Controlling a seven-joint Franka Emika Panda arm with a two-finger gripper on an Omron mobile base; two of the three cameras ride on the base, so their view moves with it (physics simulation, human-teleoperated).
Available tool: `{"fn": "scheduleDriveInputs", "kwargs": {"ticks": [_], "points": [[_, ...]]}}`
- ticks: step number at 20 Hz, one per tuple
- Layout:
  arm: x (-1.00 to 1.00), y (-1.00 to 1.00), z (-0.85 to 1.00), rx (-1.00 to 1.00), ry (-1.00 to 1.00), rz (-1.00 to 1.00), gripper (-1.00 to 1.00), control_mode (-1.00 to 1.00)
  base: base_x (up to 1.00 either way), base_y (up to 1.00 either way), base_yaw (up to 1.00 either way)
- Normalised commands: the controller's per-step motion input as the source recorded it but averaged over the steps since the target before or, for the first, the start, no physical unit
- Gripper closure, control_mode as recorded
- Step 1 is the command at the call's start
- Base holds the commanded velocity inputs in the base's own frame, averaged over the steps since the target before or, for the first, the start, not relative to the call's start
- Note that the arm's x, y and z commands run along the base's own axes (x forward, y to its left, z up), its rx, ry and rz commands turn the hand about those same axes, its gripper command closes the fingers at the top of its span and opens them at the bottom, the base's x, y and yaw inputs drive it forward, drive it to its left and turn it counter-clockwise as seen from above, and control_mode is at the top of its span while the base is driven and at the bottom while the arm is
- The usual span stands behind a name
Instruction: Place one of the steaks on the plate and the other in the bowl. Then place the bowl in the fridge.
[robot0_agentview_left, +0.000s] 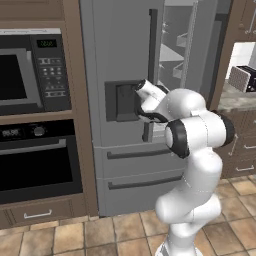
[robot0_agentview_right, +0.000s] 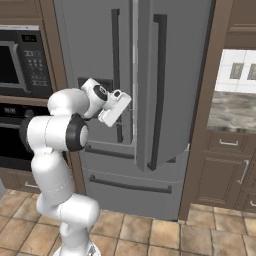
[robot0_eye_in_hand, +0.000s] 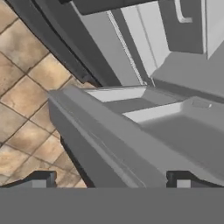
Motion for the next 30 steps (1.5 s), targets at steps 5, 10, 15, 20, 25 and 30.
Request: {"fn": "scheduleDriveInputs", "kwargs": {"ticks": [5, 10, 15, 20, 25, 30], "points": [[0.54, -0.38, -0.29, -0.19, 0.26, 0.04, -1.0, -1.0, 0.0, 0.0, 0.0], [-0.07, -0.64, -0.16, -0.21, 0.17, -0.02, -1.0, -1.0, 0.0, 0.0, 0.0], [-0.9, -1.0, -0.01, -0.14, 0.09, -0.12, -1.0, -1.0, 0.0, 0.0, 0.0], [-1.0, -1.0, -0.04, -0.04, 0.0, -0.06, -1.0, -1.0, 0.0, 0.0, 0.0], [-1.0, -1.0, -0.04, 0.0, -0.04, 0.0, -1.0, -1.0, 0.0, 0.0, 0.0], [-0.9, -1.0, 0.0, -0.02, -0.03, 0.0, -1.0, -1.0, 0.0, 0.0, 0.0]]}}
